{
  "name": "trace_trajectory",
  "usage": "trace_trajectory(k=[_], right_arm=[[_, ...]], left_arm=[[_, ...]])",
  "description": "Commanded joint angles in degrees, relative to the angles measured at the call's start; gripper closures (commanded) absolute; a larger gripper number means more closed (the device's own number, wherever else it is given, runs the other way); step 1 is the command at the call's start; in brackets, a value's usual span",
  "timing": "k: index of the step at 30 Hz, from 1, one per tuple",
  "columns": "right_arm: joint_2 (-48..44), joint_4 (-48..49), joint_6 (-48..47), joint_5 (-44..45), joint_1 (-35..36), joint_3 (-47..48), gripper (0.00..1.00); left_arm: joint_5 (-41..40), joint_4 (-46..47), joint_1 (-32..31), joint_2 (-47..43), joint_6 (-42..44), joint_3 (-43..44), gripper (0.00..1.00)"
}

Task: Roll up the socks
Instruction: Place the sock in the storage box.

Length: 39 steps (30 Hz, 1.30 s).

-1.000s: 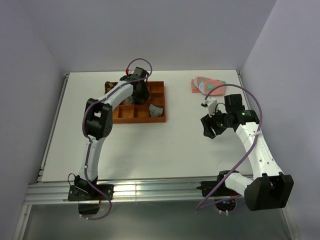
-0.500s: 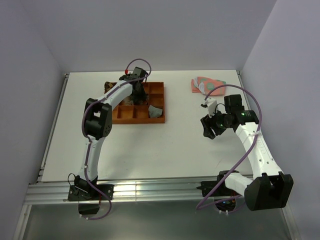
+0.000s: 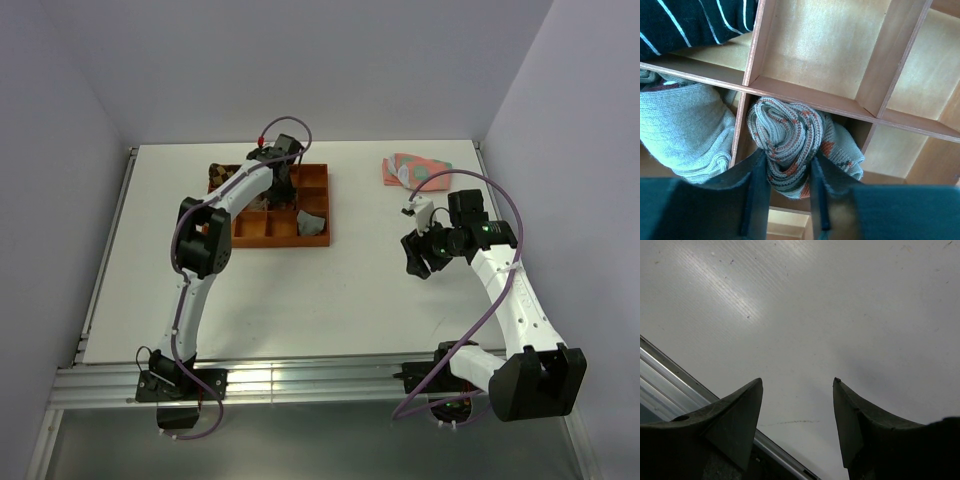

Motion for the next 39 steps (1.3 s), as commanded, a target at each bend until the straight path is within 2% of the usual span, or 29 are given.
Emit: trace_trajectory(k=[1, 5, 11, 20, 29, 39], right_arm=[[-0.31, 1.41, 0.65, -0.48, 0.42, -0.66, 0.35], [-0.66, 1.15, 0.39, -0.04, 0.33, -0.39, 0.35], [-0.58, 1.32, 0.38, 0.14, 0.42, -0.66, 0.35], [-0.49, 1.59, 0.30, 0.14, 0.33, -0.66, 0.35], [-0.40, 1.59, 0.30, 0.22, 0.42, -0.74, 0.35], [-0.22, 1.85, 0.12, 0.14, 0.42, -1.09, 0.35]], left_arm=[[-3.57, -9.26, 0.20, 6.96, 3.38, -4.16, 0.64], [-0.84, -5.66, 0.38, 3.00, 2.94, -6.89, 0.53], [-0.05, -6.88, 0.64, 0.54, 3.03, -3.55, 0.38], [1.54, -5.12, 0.73, -4.64, 2.32, -3.02, 0.36], [1.45, -6.70, 0.64, -5.62, 1.00, -0.30, 0.35], [2.06, -5.12, 0.99, -9.04, 0.65, -2.14, 0.33]])
